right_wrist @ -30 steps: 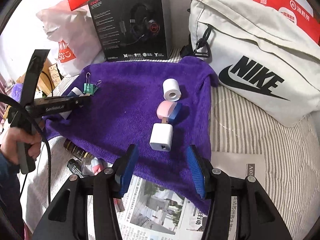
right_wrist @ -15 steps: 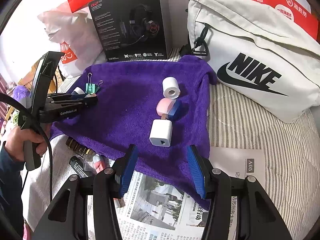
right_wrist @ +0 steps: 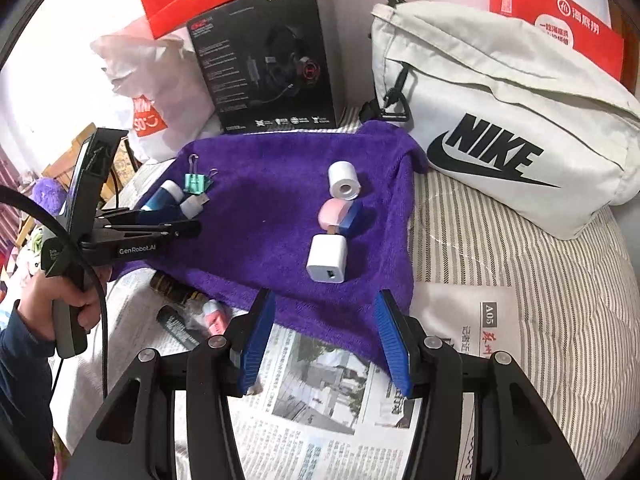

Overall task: Organize rigid objects
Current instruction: 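Set the USB light on the towel beside the bottle and open left tool, then move left tool to the gold-and-black tube while right tool reaches the pink highlighter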

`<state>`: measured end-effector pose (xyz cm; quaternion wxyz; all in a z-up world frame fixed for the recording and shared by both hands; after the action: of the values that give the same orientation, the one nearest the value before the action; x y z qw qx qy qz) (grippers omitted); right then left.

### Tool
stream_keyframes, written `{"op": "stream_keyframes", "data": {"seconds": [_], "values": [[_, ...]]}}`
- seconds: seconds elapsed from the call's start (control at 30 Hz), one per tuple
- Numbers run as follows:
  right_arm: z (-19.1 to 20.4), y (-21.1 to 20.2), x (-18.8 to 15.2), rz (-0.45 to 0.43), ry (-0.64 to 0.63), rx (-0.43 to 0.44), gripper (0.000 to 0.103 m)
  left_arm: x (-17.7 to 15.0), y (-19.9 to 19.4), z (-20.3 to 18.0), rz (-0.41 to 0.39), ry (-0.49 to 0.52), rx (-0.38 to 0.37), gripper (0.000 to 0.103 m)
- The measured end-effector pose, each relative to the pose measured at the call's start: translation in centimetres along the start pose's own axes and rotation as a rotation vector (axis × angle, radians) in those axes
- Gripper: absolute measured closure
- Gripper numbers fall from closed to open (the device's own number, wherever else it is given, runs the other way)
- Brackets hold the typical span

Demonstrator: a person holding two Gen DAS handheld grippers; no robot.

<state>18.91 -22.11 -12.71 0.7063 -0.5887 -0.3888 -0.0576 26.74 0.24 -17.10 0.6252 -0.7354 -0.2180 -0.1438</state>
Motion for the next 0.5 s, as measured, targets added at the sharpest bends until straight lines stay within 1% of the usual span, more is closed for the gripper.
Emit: {"op": "stream_keyframes", "data": {"seconds": [0.17,0.23,0.27,0.37,0.47,0.5], "values": [[1.5,-1.0,-0.5,-0.006,-0.035,0.024,0.051,-2.2,-3.6,0.0,-0.033,0.017,-0.018,0.052],[2.1,-1.2,-0.8,-0.006,-0.050,0.030,0.051,-3.5,-4.6,0.3,-0.035,0.028,-0.046,0.052],[2.4,-1.3,-1.0,-0.005,-0.055,0.032,0.051,-3.9,-5.1,0.3,-0.047,0.036,-0.053,0.048],[2.7,-1.2,-1.4,0.001,-0.054,0.040,0.051,-5.1,-5.4,0.8,-0.030,0.037,-0.063,0.048],[3.1,-1.1,-2.2,0.017,-0.047,0.050,0.051,-6.0,-5.2,0.9,-0.015,0.051,-0.091,0.048],[3.2,-1.1,-2.4,0.022,-0.048,0.050,0.051,-6.2,-4.9,0.9,-0.009,0.057,-0.092,0.049]]}}
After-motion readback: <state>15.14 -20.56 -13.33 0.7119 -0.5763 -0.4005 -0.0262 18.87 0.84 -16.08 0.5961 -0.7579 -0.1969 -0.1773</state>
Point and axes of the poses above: each gripper's, at about its wrist camera, not at the fingertips, and y roughly the way its jaws point, z to its left, x to its top, the point moved 5 cm from there along y, roughly the way its jaws point, and after that the axes turned 12 degrees about -y, right-handed, at the moved point
